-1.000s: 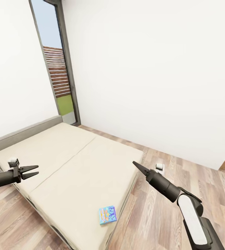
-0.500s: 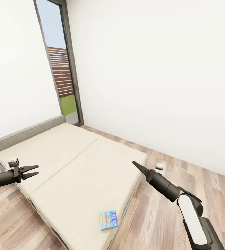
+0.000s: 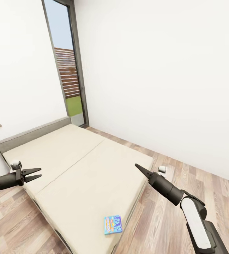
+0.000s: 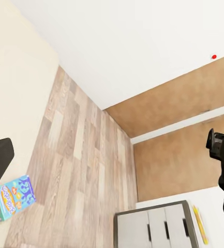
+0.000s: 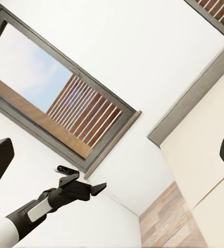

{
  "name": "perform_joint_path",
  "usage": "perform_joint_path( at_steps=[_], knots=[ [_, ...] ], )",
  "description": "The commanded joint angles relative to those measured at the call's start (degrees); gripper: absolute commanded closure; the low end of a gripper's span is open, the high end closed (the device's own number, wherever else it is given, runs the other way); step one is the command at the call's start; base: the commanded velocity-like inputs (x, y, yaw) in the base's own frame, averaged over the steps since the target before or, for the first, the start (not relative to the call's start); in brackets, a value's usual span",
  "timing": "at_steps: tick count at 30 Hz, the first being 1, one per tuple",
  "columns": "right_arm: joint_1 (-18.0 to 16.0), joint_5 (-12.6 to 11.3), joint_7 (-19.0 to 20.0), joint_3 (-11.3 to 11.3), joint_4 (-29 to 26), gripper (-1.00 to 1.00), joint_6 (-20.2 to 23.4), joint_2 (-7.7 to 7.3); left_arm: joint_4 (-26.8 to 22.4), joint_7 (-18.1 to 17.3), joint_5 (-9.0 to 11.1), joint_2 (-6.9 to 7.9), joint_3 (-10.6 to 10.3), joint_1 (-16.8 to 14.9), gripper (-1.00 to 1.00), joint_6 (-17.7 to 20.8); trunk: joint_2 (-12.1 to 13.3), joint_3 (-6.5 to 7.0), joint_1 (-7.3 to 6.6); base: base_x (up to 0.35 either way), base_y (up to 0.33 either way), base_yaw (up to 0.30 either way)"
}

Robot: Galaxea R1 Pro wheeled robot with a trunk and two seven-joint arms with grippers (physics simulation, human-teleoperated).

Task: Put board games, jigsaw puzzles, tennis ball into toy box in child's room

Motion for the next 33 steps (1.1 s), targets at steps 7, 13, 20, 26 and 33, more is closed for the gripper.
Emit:
perform_joint_path(
  at_steps=[7, 13, 20, 26, 33],
  knots=[
    [-0.05, -0.25, 0.14, -0.06, -0.09, -1.0, 0.39, -0.06, 0.02, -0.27, -0.06, -0.08, 0.03, -0.07, -1.0, 0.56, -0.13, -0.13, 0.04, 0.0, -0.163, 0.149],
    [-0.05, -0.25, 0.23, -0.06, -0.1, -1.0, 0.38, -0.08, 0.02, -0.26, -0.07, -0.08, 0.03, -0.07, -1.0, 0.6, -0.13, -0.13, 0.04, 0.0, -0.044, 0.021],
    [-0.05, -0.25, 0.28, -0.06, -0.17, -1.0, 0.39, -0.06, 0.02, -0.21, -0.09, -0.17, 0.03, -0.07, -1.0, 0.61, -0.13, -0.13, 0.04, 0.048, -0.163, 0.025],
    [-0.05, -0.25, 0.4, -0.06, -0.19, -1.0, 0.45, -0.08, 0.02, -0.19, -0.1, -0.33, 0.03, -0.07, -1.0, 0.53, -0.13, -0.13, 0.04, 0.048, -0.262, 0.113],
    [-0.05, -0.25, 0.48, -0.06, -0.27, -1.0, 0.46, -0.09, 0.02, -0.19, -0.11, -0.46, 0.03, -0.07, -1.0, 0.52, -0.13, -0.13, 0.04, 0.005, -0.284, 0.02]
  ],
)
